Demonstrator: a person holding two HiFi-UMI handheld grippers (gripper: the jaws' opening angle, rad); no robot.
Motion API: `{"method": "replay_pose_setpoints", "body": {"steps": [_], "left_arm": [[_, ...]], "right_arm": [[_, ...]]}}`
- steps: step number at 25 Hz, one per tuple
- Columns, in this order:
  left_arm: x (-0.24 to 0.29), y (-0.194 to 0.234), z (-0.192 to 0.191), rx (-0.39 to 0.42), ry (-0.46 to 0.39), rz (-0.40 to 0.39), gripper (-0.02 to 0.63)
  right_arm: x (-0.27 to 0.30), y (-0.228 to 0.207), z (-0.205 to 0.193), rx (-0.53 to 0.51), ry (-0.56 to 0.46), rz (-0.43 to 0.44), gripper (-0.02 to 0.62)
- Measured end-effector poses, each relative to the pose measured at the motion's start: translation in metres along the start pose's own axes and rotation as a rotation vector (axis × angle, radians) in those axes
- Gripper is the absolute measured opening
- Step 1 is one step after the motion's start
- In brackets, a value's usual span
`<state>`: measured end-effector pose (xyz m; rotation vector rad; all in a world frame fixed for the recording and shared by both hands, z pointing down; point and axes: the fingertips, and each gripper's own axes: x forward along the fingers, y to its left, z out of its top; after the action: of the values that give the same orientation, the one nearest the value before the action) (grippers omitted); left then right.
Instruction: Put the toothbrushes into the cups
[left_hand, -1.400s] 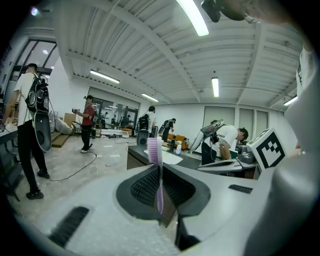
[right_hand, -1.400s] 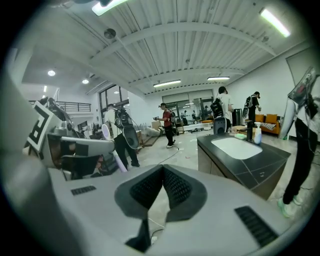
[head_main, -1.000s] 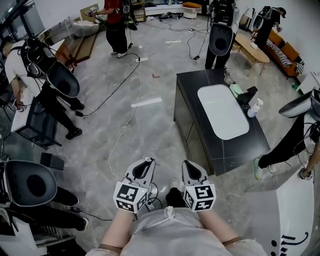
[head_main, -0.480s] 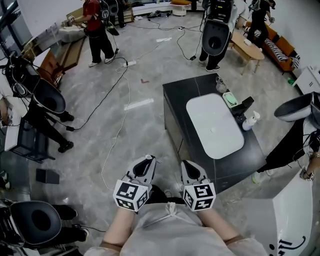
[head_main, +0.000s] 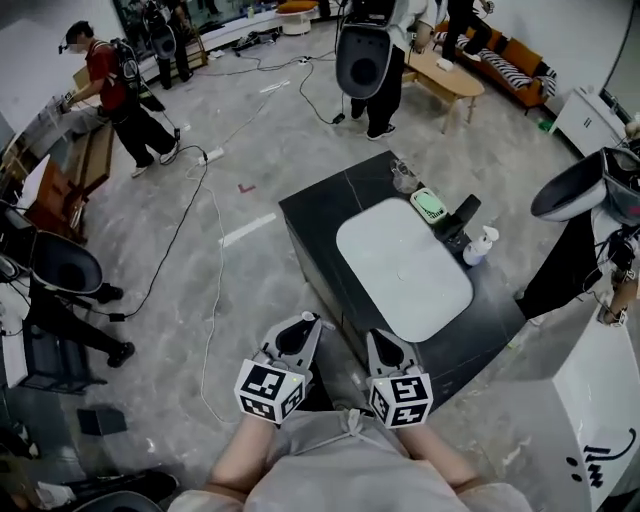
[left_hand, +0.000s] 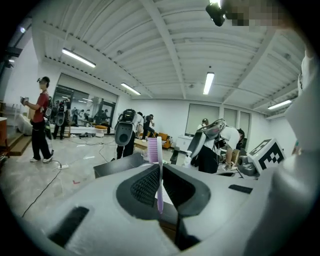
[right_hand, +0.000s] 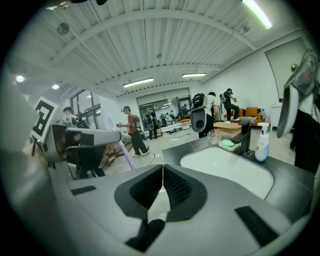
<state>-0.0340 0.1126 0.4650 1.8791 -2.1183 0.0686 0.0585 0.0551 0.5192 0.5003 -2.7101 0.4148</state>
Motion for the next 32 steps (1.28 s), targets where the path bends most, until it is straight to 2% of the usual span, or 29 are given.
{"method": "replay_pose_setpoints", "body": {"steps": [18, 26, 32], "left_arm": [[0.241, 0.08, 0.091, 0.152, 0.116, -0.569, 0.034], [0.319, 0.102, 0.119, 0.209, 0.132, -0.739, 0.034], [0.372, 0.104, 0.13, 0.209, 0.126, -0.797, 0.034]], "right_arm": [[0.128, -0.113, 0.082, 0.244, -0.086, -0.531, 0.026], [0.17, -0.155, 0.111, 0.328, -0.146, -0.736, 0.026], [0.183, -0.179, 0.115, 0.36, -0.126, -0.831, 0.026]]}}
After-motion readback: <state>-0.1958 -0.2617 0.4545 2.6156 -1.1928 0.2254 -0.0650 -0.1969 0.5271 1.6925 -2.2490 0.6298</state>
